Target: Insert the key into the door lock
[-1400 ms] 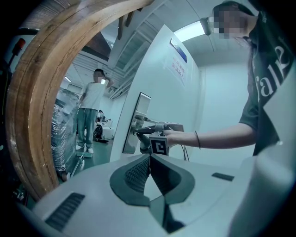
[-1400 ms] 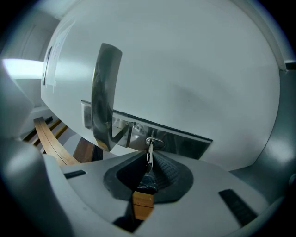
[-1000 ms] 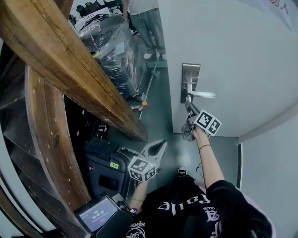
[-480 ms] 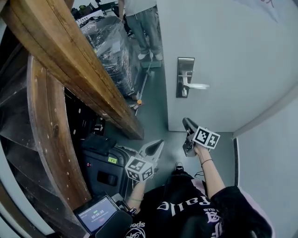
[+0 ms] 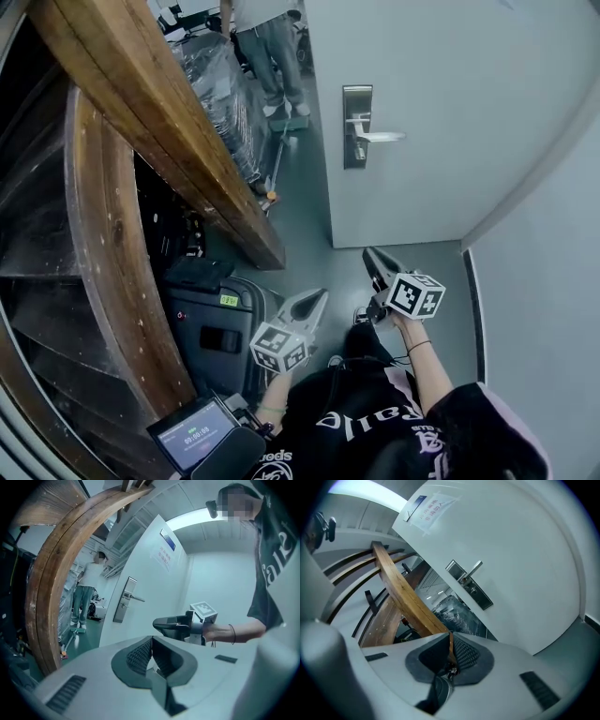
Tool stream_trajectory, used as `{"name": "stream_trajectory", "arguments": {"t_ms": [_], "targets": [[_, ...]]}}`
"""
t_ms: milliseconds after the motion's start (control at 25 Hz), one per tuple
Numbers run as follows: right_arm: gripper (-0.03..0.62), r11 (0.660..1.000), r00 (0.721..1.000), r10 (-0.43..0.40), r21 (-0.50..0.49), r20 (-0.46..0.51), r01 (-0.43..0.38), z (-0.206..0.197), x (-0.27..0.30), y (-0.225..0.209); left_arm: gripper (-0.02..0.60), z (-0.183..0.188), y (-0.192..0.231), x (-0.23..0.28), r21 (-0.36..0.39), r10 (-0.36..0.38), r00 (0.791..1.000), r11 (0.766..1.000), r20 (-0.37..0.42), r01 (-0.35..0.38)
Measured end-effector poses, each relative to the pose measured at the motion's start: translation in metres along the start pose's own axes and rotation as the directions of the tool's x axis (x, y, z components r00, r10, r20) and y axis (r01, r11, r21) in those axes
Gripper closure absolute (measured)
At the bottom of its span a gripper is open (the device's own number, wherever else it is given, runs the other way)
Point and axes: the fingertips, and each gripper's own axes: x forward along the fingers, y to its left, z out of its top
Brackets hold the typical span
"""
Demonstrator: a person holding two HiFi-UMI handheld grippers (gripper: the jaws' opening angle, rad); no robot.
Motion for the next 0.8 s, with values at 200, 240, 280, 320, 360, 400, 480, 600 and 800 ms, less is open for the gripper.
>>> {"name": "stream_trajectory", "arguments": {"t_ms": [200, 240, 280, 320, 360, 400, 480, 600, 800], "targets": [[0.568, 1.0, 1.0, -0.005, 0.006, 0.007, 0.005, -0.019, -0.046, 0.019, 0.577, -0.016, -0.03, -0.021, -0.033, -0.028, 1.0, 0.999, 0.0, 0.028], [0.569, 1.0, 1.0, -0.009, 0.002, 0.003, 0.009, -0.023, -0.054, 0.021, 0.577, -0.016, -0.035, -0.024, -0.036, -0.029, 1.0, 0.999, 0.005, 0.029], [0.571, 1.0, 1.0, -0.01, -0.002, 0.0, 0.01, -0.026, -0.062, 0.024, 0.577, -0.017, -0.039, -0.026, -0.039, -0.029, 1.0, 0.999, 0.011, 0.029], [0.574, 1.0, 1.0, -0.007, -0.007, -0.002, 0.007, -0.027, -0.068, 0.027, 0.577, -0.017, -0.043, -0.028, -0.042, -0.029, 0.999, 0.999, 0.017, 0.03], [0.574, 1.0, 1.0, -0.001, -0.013, -0.004, 0.001, -0.028, -0.074, 0.03, 0.577, -0.017, -0.047, -0.029, -0.044, -0.028, 0.999, 0.999, 0.023, 0.029], [0.574, 1.0, 1.0, 0.007, -0.018, -0.006, -0.007, -0.029, -0.08, 0.033, 0.577, -0.018, -0.052, -0.03, -0.045, -0.027, 0.999, 0.999, 0.027, 0.029], [0.574, 0.999, 0.999, 0.028, -0.029, -0.015, -0.028, -0.031, -0.091, 0.04, 0.577, -0.02, -0.062, -0.031, -0.046, -0.023, 0.999, 0.999, 0.029, 0.024], [0.576, 0.997, 0.998, 0.058, -0.042, -0.035, -0.059, -0.035, -0.112, 0.043, 0.577, -0.025, -0.08, -0.031, -0.041, -0.005, 1.0, 0.999, 0.027, 0.006], [0.576, 0.993, 0.991, 0.087, -0.077, -0.1, -0.095, -0.044, -0.157, 0.03, 0.577, -0.03, -0.121, -0.018, -0.033, 0.052, 0.997, 0.998, 0.057, -0.05]]}}
